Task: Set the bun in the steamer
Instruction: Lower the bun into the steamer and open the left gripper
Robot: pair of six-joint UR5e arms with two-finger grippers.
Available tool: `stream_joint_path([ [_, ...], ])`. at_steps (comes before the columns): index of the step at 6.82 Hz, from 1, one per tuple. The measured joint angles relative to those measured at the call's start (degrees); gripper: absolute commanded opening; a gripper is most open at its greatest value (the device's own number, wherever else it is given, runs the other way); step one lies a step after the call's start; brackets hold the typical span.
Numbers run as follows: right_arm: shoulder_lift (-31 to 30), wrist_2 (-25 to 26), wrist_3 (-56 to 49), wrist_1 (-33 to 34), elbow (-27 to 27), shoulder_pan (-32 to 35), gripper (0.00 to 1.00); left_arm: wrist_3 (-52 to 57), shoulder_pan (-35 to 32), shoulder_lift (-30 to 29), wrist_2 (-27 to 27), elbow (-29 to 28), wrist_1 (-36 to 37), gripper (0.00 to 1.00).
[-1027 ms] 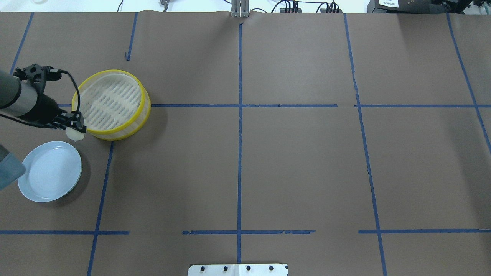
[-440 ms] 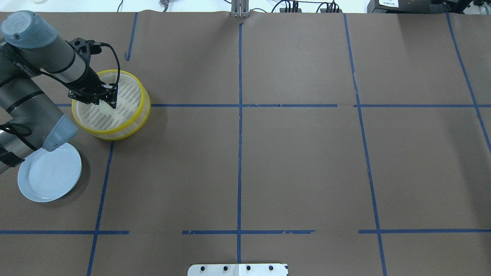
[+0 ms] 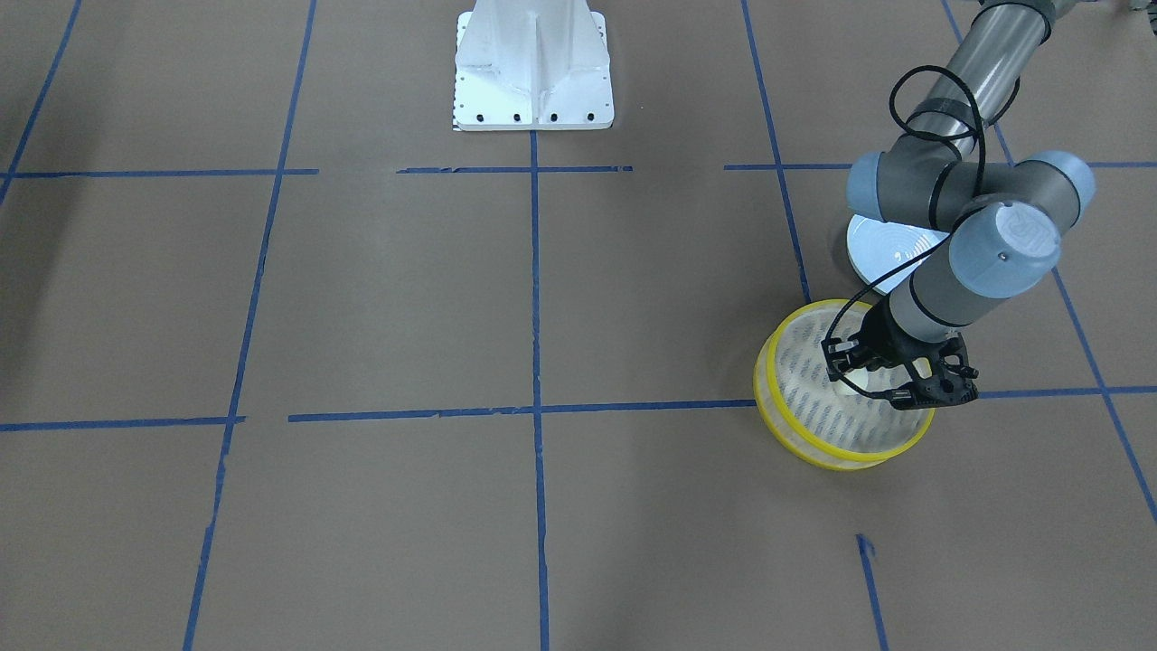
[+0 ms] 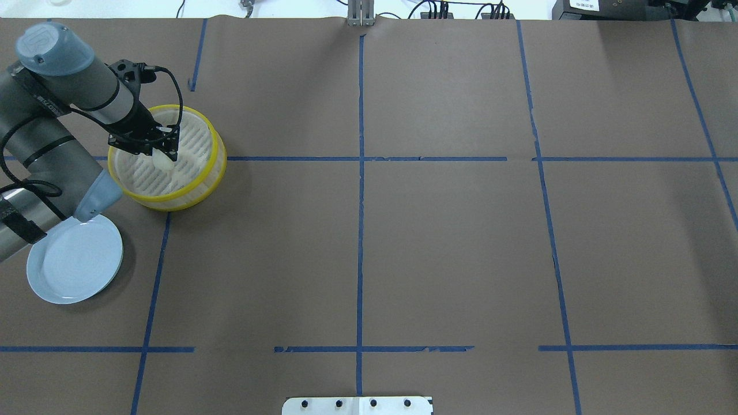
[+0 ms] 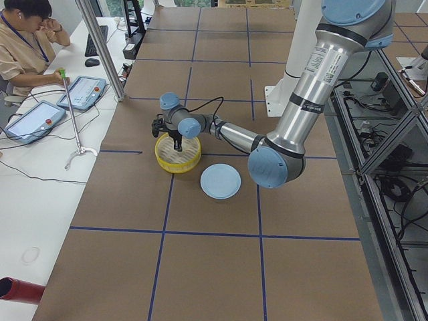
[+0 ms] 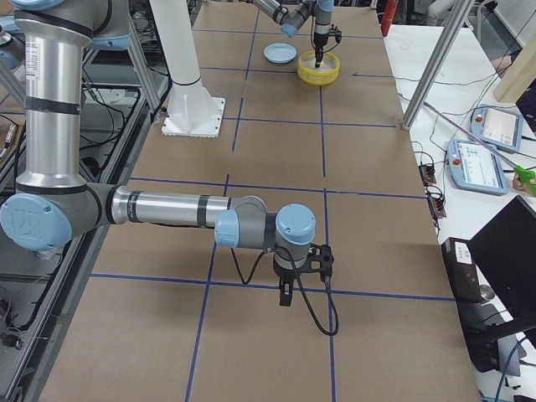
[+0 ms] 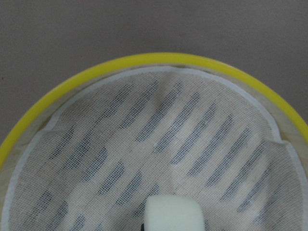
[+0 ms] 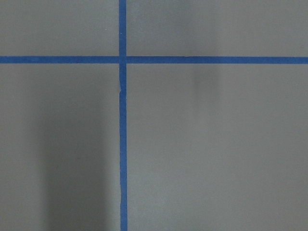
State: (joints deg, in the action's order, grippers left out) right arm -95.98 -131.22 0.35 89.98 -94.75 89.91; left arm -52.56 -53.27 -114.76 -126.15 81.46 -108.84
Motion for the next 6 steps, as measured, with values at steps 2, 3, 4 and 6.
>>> stream_joint_path([
  [2,0.0,0.0,0.0,0.0,0.0,0.0,1.0,0.0,0.2,-0.2,0.0,-1.4,-1.5,0.46],
  [3,0.0,0.0,0.0,0.0,0.0,0.0,1.0,0.0,0.2,-0.2,0.0,-1.9,-2.3,0.62],
  [4,0.0,0.0,0.0,0.0,0.0,0.0,1.0,0.1,0.3,-0.2,0.0,-2.1,-2.6,0.74],
  [6,0.0,0.0,0.0,0.0,0.0,0.0,1.0,0.2,0.3,-0.2,-0.1,-2.0,-2.8,1.0],
])
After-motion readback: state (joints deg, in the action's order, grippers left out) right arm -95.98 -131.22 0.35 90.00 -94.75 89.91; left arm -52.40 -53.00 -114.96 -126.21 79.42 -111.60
